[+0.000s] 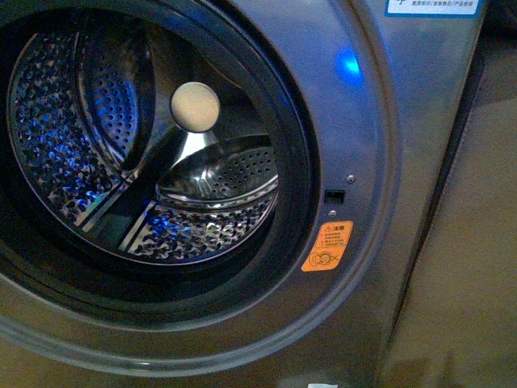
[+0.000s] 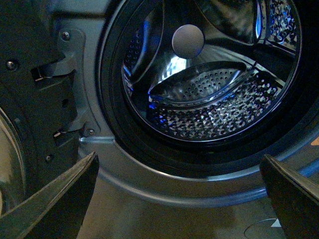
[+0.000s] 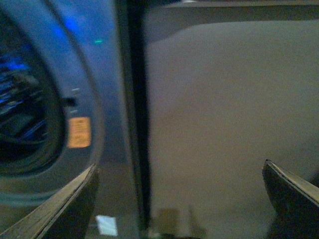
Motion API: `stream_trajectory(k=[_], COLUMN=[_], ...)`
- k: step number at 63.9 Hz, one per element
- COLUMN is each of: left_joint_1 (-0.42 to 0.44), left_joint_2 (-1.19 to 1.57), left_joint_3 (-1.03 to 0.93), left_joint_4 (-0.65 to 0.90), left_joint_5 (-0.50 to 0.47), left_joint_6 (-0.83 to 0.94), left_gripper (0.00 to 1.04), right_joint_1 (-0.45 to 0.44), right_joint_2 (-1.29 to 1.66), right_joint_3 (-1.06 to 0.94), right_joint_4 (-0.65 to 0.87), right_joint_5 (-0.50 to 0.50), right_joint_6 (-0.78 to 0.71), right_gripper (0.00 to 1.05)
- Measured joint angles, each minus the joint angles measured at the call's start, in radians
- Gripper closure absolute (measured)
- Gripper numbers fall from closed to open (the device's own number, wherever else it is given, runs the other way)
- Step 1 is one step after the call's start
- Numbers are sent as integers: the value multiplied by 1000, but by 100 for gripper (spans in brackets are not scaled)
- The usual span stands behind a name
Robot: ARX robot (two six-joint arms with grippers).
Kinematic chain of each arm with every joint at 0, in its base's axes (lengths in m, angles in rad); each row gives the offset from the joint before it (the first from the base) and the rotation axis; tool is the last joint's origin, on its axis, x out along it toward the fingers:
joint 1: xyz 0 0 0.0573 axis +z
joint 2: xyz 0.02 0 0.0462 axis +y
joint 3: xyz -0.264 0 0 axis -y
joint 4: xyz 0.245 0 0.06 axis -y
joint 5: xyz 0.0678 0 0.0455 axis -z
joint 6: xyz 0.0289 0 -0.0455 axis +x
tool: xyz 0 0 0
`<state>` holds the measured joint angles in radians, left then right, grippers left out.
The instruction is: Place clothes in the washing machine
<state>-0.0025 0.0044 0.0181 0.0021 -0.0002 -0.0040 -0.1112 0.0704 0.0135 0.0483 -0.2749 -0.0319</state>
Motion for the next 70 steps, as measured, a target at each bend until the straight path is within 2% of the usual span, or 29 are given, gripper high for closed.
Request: stream_trajectory(k=[3, 4, 5, 7, 9, 14, 18, 23, 34, 46, 53, 60, 70], left_joint_1=[0, 0, 0, 0, 0, 0, 0, 0, 0, 0, 0, 0, 0], left_joint_2=[0, 0, 0, 0, 0, 0, 0, 0, 0, 0, 0, 0, 0], left_joint_3=[0, 0, 0, 0, 0, 0, 0, 0, 0, 0, 0, 0, 0], left_joint_4=[0, 0, 0, 0, 0, 0, 0, 0, 0, 0, 0, 0, 0], left_joint_5=[1, 0, -1, 0, 0, 0, 0, 0, 0, 0, 0, 0, 0], left_joint_6=[0, 0, 0, 0, 0, 0, 0, 0, 0, 0, 0, 0, 0], left_gripper=[7, 7, 7, 7, 7, 7, 7, 7, 7, 7, 7, 7, 7], right_joint_1=[-171, -261, -291, -435, -536, -736, -834, -889, -937, -975, -982, -982, -980], right_joint_2=[125, 193, 218, 336, 435, 683, 874, 1052, 1466, 1858, 2055, 2229, 2443], right_joint_3=[32, 54, 62, 112, 157, 274, 386, 515, 839, 1078, 1139, 1209, 1313], right_joint_4=[90, 143, 163, 249, 319, 502, 593, 533, 194, -99, -124, -109, -113], right_joint_5=[-278, -387, -423, -579, -675, -803, -800, -775, -612, -432, -349, -282, -239], right_joint_6=[3, 14, 18, 45, 76, 150, 179, 150, -94, -388, -479, -509, -537], right_gripper=[7, 7, 7, 7, 7, 7, 7, 7, 7, 7, 7, 7, 7])
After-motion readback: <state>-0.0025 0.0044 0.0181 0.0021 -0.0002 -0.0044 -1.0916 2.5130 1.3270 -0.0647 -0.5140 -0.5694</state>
